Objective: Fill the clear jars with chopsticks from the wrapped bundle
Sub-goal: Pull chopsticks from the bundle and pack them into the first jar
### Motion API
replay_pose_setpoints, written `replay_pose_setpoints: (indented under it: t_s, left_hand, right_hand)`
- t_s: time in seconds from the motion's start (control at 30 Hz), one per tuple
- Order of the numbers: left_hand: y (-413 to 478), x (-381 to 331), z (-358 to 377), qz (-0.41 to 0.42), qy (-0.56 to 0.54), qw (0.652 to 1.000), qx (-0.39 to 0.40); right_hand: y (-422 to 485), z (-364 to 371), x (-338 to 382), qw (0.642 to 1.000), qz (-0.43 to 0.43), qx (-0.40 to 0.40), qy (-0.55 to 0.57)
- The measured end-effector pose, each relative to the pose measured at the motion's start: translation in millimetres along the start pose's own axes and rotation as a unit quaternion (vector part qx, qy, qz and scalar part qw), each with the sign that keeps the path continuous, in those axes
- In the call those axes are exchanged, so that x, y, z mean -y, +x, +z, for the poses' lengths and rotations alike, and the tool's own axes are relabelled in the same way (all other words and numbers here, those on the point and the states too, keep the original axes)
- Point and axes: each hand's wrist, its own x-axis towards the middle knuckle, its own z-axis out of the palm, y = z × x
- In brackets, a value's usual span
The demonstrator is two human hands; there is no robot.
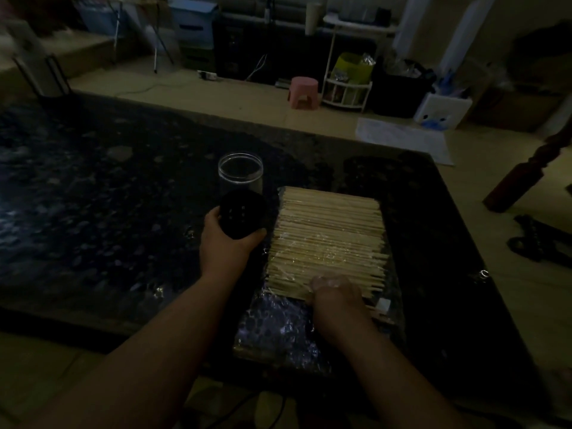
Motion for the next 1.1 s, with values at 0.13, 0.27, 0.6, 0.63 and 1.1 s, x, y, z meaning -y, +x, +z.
replay_pose_setpoints:
  t_s: [0.13, 0.27, 0.6, 0.63, 1.1]
  left_hand:
    - [-5, -6, -2, -0.003, 0.013, 1.0, -0.007]
    - [-15, -20, -6, 0.029, 0.04, 0.999, -0.011]
    - [-43, -46, -31, 0.125, 0.125, 0.982, 0.066]
    - [-45, -48, -32, 0.128, 0.134, 0.98, 0.076]
    - [-61, -60, -44, 0.09, 0.097, 0.99, 0.051]
  right_hand:
    - [-3, 2, 1, 0.999, -0.014, -0.027, -0.024]
    - [-9, 7, 4, 0.997, -0.017, -0.072, -0.011]
    - [-31, -20, -5, 0.998, -0.04, -0.003, 0.051]
    - [-33, -22, -5, 0.997, -0.042, 0.014, 0.056]
    - [-62, -82, -15, 0.989, -0.061, -0.133, -0.03]
